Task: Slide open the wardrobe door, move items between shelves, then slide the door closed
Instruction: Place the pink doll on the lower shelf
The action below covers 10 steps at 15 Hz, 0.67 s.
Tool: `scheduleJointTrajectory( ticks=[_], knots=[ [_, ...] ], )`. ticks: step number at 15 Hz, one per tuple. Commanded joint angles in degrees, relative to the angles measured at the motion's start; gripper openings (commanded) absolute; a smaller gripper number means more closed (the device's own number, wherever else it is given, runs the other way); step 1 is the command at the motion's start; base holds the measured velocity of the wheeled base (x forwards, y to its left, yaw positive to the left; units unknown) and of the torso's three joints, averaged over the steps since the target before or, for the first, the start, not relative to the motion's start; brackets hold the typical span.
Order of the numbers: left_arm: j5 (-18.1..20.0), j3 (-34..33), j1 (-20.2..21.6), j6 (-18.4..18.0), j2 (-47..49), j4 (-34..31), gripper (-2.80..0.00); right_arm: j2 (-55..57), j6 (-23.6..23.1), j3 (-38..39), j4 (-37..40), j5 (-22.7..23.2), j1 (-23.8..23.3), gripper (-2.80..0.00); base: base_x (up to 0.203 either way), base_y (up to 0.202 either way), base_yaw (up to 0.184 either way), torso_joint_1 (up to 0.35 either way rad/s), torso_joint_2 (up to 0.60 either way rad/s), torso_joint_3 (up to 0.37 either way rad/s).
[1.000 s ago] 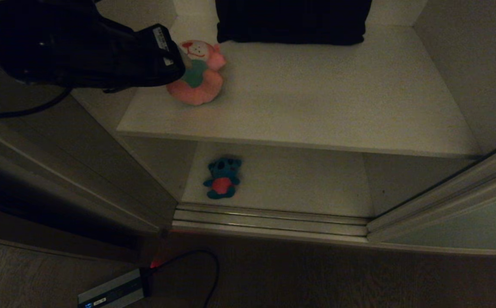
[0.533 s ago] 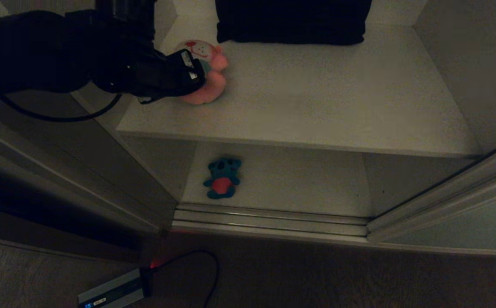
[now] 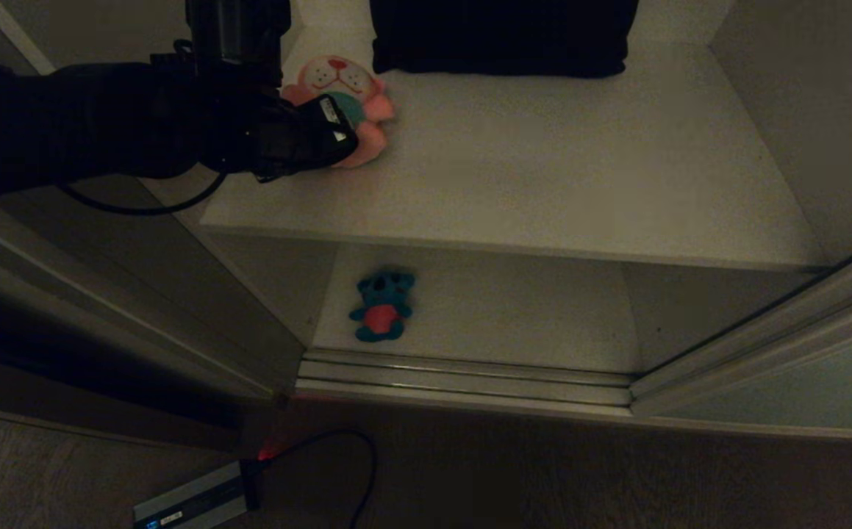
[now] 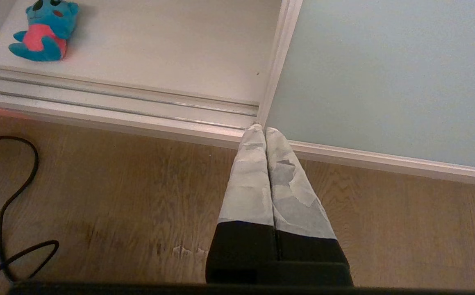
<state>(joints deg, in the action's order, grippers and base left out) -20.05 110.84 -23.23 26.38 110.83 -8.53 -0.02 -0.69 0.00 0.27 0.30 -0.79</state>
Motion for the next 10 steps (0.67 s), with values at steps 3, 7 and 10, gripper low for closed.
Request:
scheduleJointTrajectory(
  ticks=[3,7,10],
  knots=[
    [0.8,-0.01,0.02,-0.28,-1.94,-0.34,-2.8,0.11,-0.02,0.26,0.0,0.05,0.0,-2.8,0.0,0.0,0.0,0.0,0.0,0.0],
    [1.07,-0.17,-0.44,-1.33,-3.39,-0.91,-2.8,0.02,-0.02,0.22,0.0,0.05,0.0,-2.8,0.0,0.0,0.0,0.0,0.0,0.0],
    [0.86,-0.18,-3.46,-2.49,-6.49,-1.22,-2.8,0.11,-0.02,0.18,0.0,0.05,0.0,-2.8,0.0,0.0,0.0,0.0,0.0,0.0]
  ],
)
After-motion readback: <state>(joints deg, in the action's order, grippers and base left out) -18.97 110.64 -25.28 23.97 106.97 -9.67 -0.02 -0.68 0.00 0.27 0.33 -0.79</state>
